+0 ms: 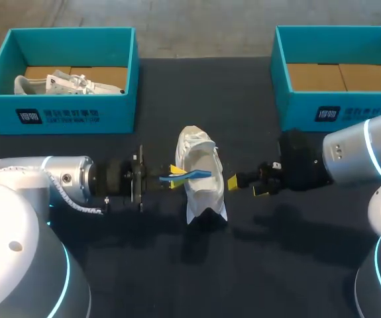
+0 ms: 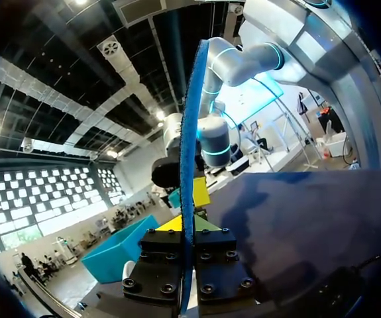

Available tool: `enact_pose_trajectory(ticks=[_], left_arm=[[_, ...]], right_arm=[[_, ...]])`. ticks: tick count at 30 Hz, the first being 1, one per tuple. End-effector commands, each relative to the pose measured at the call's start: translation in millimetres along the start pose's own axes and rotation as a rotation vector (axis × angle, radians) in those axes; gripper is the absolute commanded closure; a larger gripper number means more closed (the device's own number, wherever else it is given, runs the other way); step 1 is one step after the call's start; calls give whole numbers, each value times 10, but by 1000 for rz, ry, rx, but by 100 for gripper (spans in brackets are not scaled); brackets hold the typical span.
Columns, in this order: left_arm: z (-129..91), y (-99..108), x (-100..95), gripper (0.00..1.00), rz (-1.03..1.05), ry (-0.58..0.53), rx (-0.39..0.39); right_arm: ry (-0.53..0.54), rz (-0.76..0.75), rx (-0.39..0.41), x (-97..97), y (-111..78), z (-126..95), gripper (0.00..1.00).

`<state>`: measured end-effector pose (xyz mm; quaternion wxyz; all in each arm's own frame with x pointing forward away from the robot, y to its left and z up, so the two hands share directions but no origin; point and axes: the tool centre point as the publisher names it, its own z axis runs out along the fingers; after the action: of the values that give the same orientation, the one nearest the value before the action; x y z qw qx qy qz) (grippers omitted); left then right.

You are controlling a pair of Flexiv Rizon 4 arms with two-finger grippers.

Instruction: Take the shoe out of the shoebox, open the shoe tongue, remove and reinsert the insole, then place the shoe into the shoebox

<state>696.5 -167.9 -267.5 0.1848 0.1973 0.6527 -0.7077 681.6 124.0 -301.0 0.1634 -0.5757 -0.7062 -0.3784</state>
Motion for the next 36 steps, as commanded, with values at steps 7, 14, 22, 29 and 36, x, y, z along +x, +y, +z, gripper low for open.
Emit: enact_pose_trajectory(ticks=[7,14,22,29,36], left_arm=[[111,-60,-49,100,0,0,25],[191,-78,-83,100,6,6,42],[220,-70,-70,100,4,11,47],[250,13,-54,100,5,15,38],[334,108,-66,100,60,17,11]], right_arm=[[-7,1,-2,20,-10,14,0],[-7,1,-2,20,-10,14,0],[-7,1,-2,20,-10,14,0],[-7,1,-2,20,-10,14,0],[-7,1,-2,20,-10,14,0]])
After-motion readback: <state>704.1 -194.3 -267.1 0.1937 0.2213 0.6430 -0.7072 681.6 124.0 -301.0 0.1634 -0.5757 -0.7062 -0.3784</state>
